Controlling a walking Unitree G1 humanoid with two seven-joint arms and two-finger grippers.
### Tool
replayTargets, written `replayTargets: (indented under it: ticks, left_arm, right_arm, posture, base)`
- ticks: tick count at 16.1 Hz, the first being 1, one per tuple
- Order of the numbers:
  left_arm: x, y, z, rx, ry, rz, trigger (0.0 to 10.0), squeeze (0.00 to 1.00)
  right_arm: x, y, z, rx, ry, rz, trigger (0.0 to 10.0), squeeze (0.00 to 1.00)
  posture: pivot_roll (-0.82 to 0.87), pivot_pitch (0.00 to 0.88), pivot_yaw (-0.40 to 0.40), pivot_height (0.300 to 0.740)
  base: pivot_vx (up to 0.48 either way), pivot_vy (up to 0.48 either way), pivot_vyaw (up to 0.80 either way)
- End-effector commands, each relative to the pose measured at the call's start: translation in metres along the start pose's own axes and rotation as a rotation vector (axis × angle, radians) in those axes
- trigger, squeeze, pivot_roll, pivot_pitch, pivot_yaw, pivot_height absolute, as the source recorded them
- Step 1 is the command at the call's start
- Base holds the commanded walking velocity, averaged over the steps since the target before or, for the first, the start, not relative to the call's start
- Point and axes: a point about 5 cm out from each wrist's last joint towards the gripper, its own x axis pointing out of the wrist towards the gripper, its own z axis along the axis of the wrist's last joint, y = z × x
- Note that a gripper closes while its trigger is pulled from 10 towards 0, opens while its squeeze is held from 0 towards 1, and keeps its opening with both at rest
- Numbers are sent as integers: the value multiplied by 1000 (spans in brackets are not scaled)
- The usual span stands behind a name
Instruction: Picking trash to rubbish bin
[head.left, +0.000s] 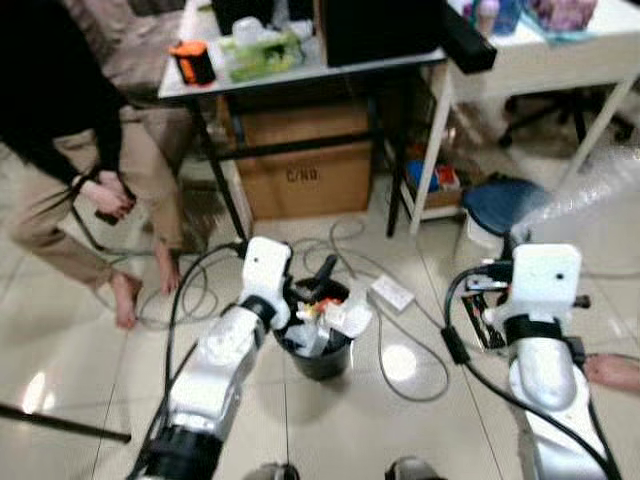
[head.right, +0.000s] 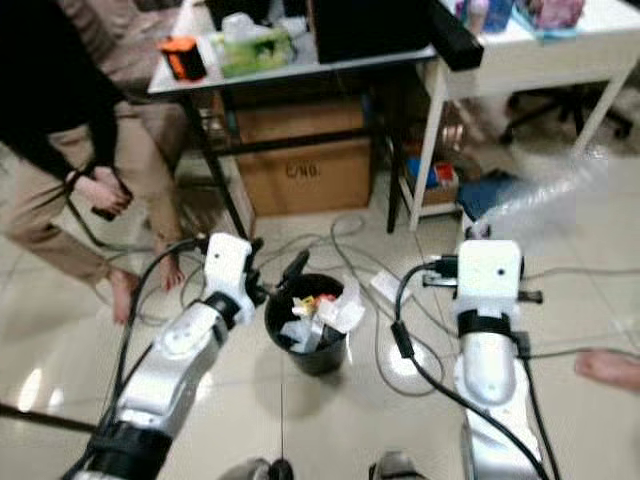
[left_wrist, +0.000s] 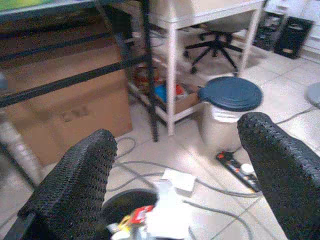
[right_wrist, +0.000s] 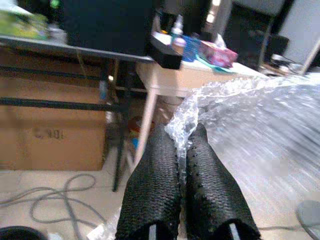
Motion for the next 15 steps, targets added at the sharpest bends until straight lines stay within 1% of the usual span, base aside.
replayTargets:
  ticks: [1, 10, 14, 15]
  left_arm:
    - [-5, 5, -4, -7, 21, 22, 10000, 0]
    - [-4, 7, -4, 4, 22, 32, 10000, 0]
    - [-3, 7, -5, 10, 27, 31, 10000, 0]
    - [-3, 7, -4, 10, 27, 30, 10000, 0]
  right_arm:
    - [0, 4, 5, 6, -16, 17, 0, 0]
    - [1, 8, 7, -6, -32, 30, 0, 0]
    - [1, 9, 7, -7, -35, 37, 0, 0]
    - [1, 9, 7, -4, -34, 37, 0, 0]
  posture:
    - [-117, 148, 89, 740]
    - [-114, 142, 91, 740]
    - [-113, 138, 92, 740]
    - [-113, 136, 93, 740]
  base:
    - [0, 0, 0]
    - [0, 0, 0]
    - [0, 0, 744]
    - [0, 0, 0]
